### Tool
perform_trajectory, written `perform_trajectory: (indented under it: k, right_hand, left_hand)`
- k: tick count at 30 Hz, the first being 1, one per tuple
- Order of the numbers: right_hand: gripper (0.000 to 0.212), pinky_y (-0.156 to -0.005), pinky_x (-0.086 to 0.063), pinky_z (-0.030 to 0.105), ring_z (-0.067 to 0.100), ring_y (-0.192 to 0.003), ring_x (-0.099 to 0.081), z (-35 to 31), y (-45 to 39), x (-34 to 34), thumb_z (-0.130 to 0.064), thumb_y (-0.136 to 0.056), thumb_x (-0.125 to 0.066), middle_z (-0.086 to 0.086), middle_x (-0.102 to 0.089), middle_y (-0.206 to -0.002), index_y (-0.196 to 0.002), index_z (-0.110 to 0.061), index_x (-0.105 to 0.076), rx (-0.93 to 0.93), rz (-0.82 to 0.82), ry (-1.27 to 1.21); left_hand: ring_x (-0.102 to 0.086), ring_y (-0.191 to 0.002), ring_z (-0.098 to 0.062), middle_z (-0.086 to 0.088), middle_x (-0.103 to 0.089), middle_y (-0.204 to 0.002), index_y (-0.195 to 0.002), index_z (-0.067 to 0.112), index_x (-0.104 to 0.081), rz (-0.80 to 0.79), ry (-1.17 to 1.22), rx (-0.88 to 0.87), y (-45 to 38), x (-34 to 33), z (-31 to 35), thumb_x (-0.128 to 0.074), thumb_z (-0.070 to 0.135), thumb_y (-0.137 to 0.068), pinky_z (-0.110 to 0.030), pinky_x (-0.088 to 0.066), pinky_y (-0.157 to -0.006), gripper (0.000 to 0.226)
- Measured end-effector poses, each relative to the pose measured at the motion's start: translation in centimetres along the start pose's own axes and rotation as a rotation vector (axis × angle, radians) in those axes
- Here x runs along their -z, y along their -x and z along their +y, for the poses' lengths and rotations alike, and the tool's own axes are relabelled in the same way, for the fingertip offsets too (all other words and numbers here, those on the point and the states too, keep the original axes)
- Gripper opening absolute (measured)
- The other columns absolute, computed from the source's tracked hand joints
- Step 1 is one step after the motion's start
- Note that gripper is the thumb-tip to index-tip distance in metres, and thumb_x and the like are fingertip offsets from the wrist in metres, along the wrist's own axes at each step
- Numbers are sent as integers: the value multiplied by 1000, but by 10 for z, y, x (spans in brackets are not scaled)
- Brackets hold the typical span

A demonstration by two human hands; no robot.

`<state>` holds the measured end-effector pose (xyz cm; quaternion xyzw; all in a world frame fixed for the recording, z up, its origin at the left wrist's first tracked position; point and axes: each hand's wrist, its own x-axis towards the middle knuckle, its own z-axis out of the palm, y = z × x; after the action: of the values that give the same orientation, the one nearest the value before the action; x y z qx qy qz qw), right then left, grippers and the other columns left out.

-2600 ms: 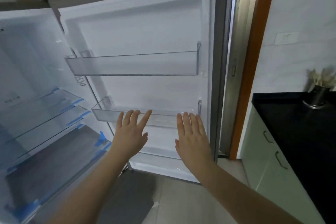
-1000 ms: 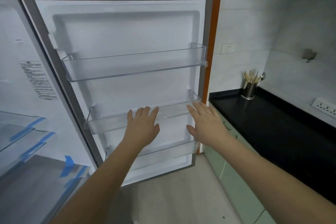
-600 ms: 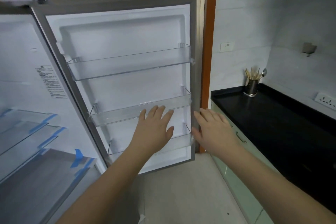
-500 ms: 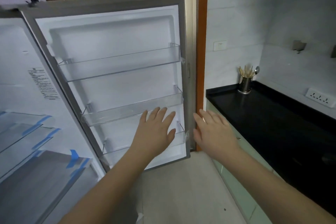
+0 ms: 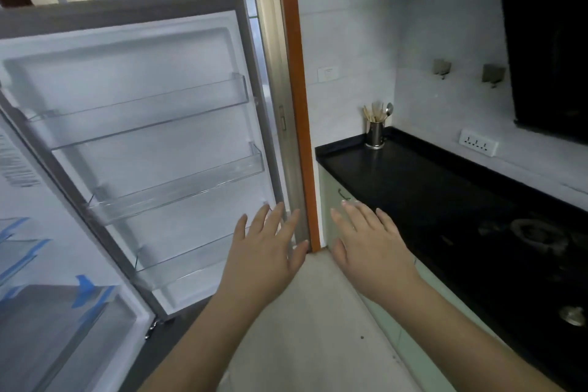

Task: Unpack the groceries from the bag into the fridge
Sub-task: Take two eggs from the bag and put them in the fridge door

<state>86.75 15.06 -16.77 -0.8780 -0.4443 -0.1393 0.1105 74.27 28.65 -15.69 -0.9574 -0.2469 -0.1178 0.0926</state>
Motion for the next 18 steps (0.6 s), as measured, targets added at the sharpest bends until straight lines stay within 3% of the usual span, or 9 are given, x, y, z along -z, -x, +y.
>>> perform_trajectory:
  k: [4, 8, 11, 13, 18]
  right_hand:
    - [59, -107, -39, 48, 26, -128, -52, 5, 28, 16, -40, -90, -23, 8, -58, -135, -132, -16, -57, -84, 9, 41]
    - [56, -103, -43, 50, 27, -125, -54, 5, 58, 25, -40, -88, -30, 9, -60, -132, -128, -15, -61, -196, 1, 95]
    - [60, -106, -40, 48, 26, -129, -51, -2, 85, 29, -43, -89, -25, 8, -56, -138, -131, -16, -58, -244, -27, 132]
    - [66, -111, -33, 47, 26, -136, -42, -8, 104, 32, -45, -88, -17, 8, -48, -146, -136, -17, -53, -279, -66, 145]
    - [56, -104, -42, 49, 28, -128, -52, -9, 165, 44, -39, -89, -30, 10, -57, -136, -130, -14, -60, -493, -34, 226]
  left_hand:
    - [-10, -148, -21, 3, -16, -161, -151, 37, -15, -16, 83, -65, 4, 6, 14, -9, 62, -94, -49, -7, -118, 62]
    - [-9, -148, -19, 5, -17, -161, -151, 38, -15, 16, 151, -170, 12, 13, 22, -14, 59, -97, -50, -5, -117, 58]
    - [-13, -146, -17, 6, -23, -158, -149, 37, -22, 52, 184, -307, 23, 17, 28, -19, 56, -97, -50, -8, -116, 55]
    - [-17, -145, -18, 5, -28, -156, -148, 35, -27, 44, 189, -404, 34, 17, 35, -14, 56, -95, -51, -11, -116, 59]
    - [-13, -147, -19, 5, -20, -159, -151, 37, -17, -33, 229, -555, 60, 7, 61, 2, 60, -88, -49, -12, -117, 70]
